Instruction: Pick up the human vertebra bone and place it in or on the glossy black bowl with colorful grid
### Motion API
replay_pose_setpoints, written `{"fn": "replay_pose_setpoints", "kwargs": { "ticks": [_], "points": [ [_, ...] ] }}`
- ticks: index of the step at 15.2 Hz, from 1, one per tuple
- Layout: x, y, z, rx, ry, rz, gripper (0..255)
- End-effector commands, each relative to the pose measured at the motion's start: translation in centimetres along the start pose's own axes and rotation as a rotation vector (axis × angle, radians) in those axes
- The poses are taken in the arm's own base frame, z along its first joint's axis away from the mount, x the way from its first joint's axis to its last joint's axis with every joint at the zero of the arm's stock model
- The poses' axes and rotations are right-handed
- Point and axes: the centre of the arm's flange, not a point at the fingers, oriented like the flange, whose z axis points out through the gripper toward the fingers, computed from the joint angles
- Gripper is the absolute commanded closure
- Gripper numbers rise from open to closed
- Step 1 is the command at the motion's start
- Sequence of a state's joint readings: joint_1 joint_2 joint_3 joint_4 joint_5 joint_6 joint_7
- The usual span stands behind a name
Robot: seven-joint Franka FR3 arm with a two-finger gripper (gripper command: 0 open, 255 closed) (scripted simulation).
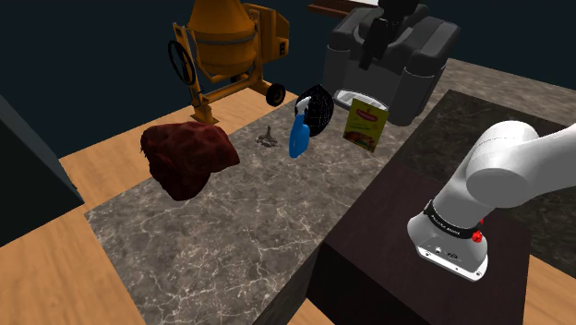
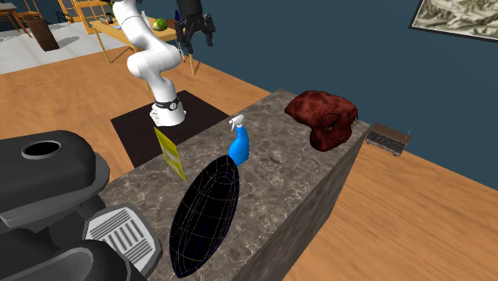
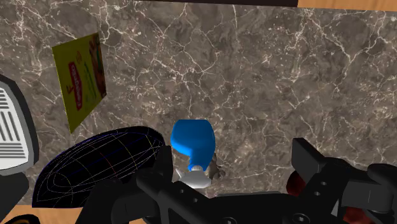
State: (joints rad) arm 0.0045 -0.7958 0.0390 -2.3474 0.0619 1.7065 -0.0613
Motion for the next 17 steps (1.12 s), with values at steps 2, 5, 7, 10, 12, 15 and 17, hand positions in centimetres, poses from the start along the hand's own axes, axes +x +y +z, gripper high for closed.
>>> {"fn": "replay_pose_setpoints", "kwargs": {
  "ticks": [2,5,7,10,12,15,17],
  "points": [
    [0.7,-0.1,1.1,-0.004,0.001,0.001,0],
    [2.6,-0.5,4.5,-0.015,0.004,0.003,0],
    [3.9,-0.8,6.8,-0.022,0.006,0.005,0],
    [5.9,-1.1,10.2,-0.033,0.01,0.007,0],
    [7.3,-1.3,12.5,-0.04,0.012,0.009,0],
    [9.3,-1.5,15.9,-0.051,0.015,0.011,0],
    [10.6,-1.7,18.1,-0.058,0.017,0.013,0]
  ]
}}
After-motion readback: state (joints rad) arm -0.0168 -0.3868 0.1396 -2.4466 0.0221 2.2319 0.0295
